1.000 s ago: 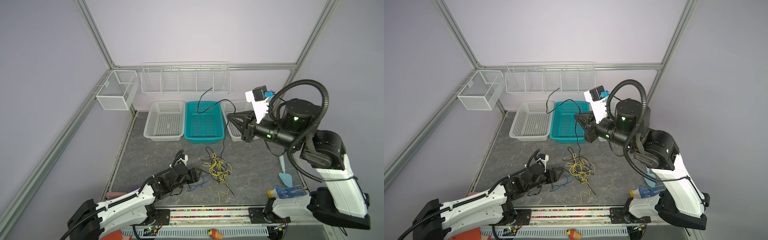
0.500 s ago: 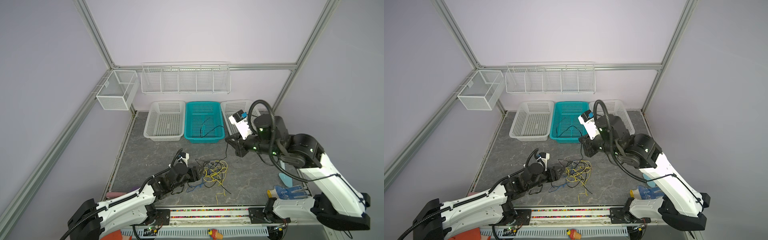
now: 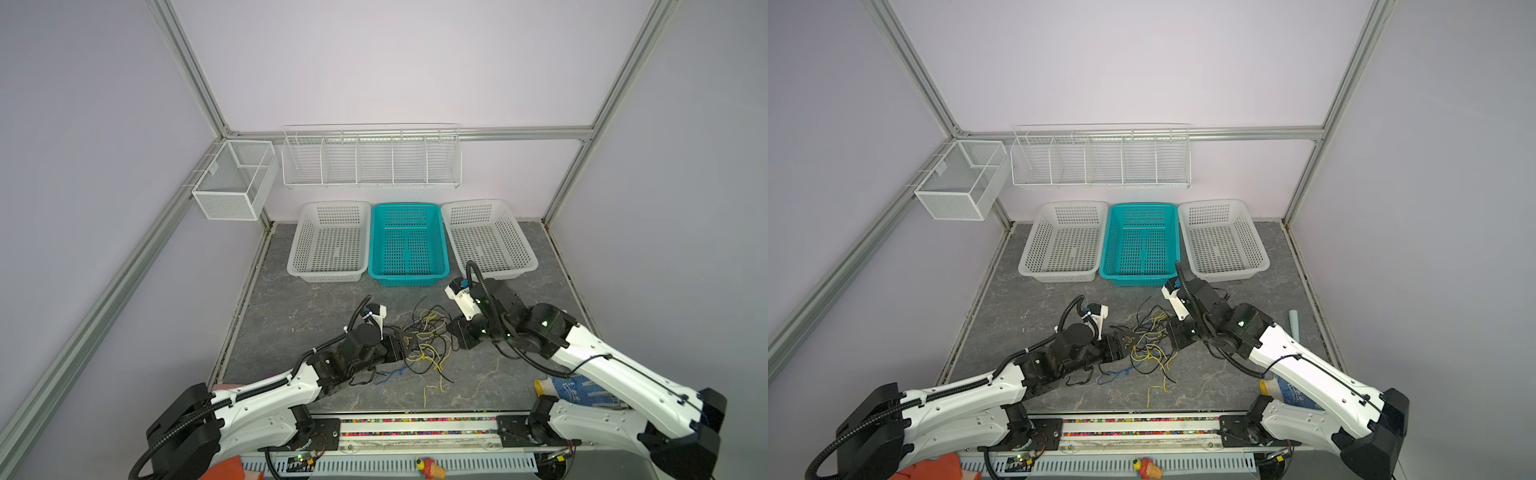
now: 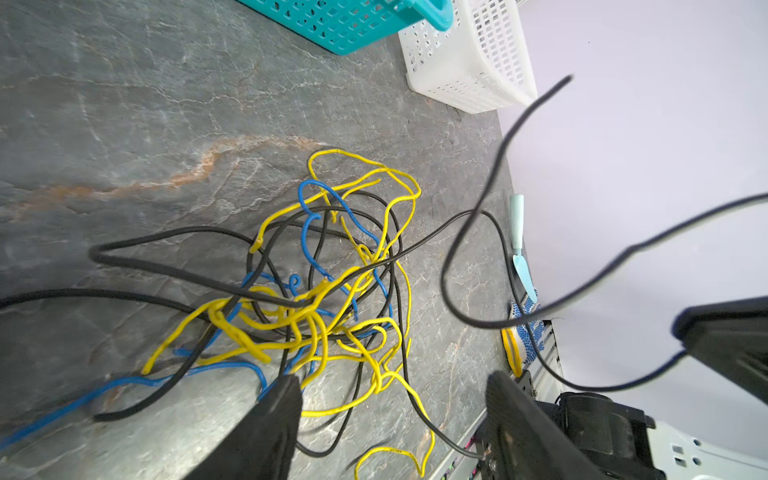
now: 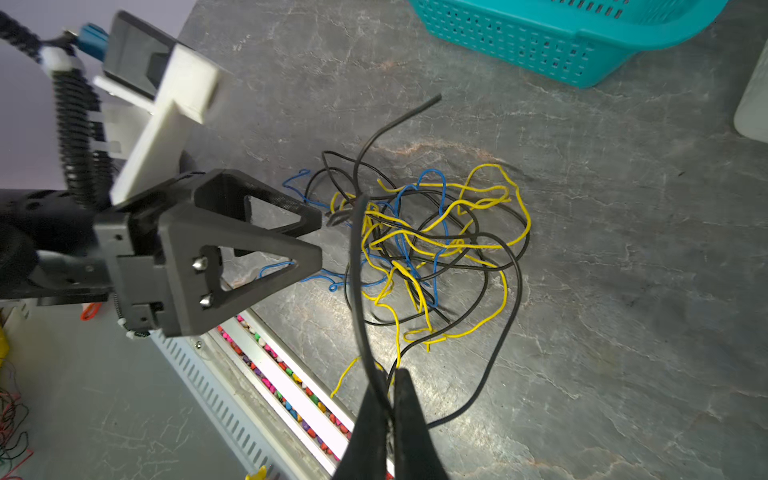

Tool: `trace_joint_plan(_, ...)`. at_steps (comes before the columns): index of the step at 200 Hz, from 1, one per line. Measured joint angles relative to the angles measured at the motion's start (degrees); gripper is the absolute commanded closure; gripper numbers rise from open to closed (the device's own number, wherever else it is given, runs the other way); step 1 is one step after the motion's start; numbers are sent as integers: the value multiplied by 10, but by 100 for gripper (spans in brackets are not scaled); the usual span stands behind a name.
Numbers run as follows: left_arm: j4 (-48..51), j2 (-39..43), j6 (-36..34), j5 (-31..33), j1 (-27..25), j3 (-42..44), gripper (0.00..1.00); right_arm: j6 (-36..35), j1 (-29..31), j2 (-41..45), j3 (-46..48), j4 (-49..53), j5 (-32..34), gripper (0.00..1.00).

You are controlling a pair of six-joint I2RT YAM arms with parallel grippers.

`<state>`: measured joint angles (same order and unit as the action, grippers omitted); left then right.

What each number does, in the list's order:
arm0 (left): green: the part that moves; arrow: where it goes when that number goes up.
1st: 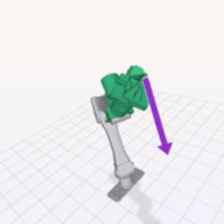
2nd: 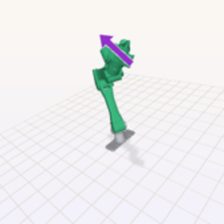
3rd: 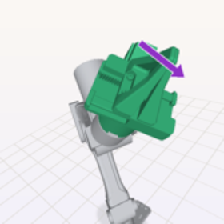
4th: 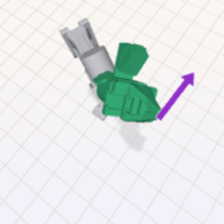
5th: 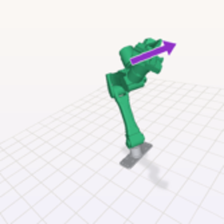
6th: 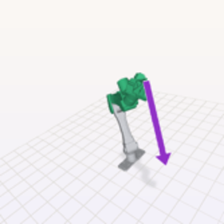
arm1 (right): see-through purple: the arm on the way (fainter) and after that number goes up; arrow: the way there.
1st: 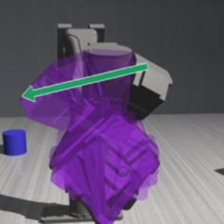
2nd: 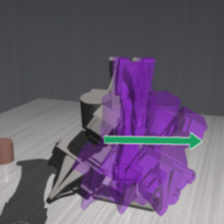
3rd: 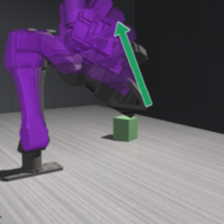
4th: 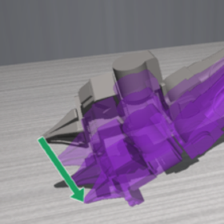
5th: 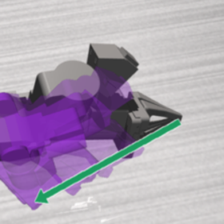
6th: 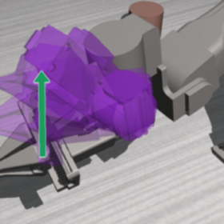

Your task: Untangle the cables

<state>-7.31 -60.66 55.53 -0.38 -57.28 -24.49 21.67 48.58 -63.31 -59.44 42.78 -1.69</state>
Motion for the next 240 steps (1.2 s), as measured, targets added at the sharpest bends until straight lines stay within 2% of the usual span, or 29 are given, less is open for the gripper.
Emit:
trace_joint_plan(41, -3, -24, 4, -11, 0, 0, 29, 4, -12, -51, 34, -57, 7, 90)
trace_joint_plan(94, -3, -35, 4, -17, 0, 0, 29, 10, -42, -72, 73, -104, 66, 84)
trace_joint_plan(111, -3, -35, 4, -17, 0, 0, 29, 14, -50, -73, 80, -114, 83, 78)
trace_joint_plan(136, -4, -41, 4, -21, 0, 0, 29, 19, -59, -81, 99, -137, 97, 63)
trace_joint_plan(178, -3, -44, 4, -23, 0, 0, 29, 19, -68, -111, 120, -164, 73, 49)
trace_joint_plan(201, -3, -43, 4, -23, 0, 0, 29, 20, -69, -116, 135, -183, 53, 48)
trace_joint_plan(216, -3, -41, 4, -23, 0, 0, 29, 20, -70, -126, 138, -193, 45, 52)
trace_joint_plan(230, -3, -40, 5, -23, 0, 0, 29, 17, -71, -136, 139, -200, 38, 61)
trace_joint_plan(240, -3, -40, 5, -23, 0, 0, 29, 22, -73, -143, 139, -204, 33, 72)
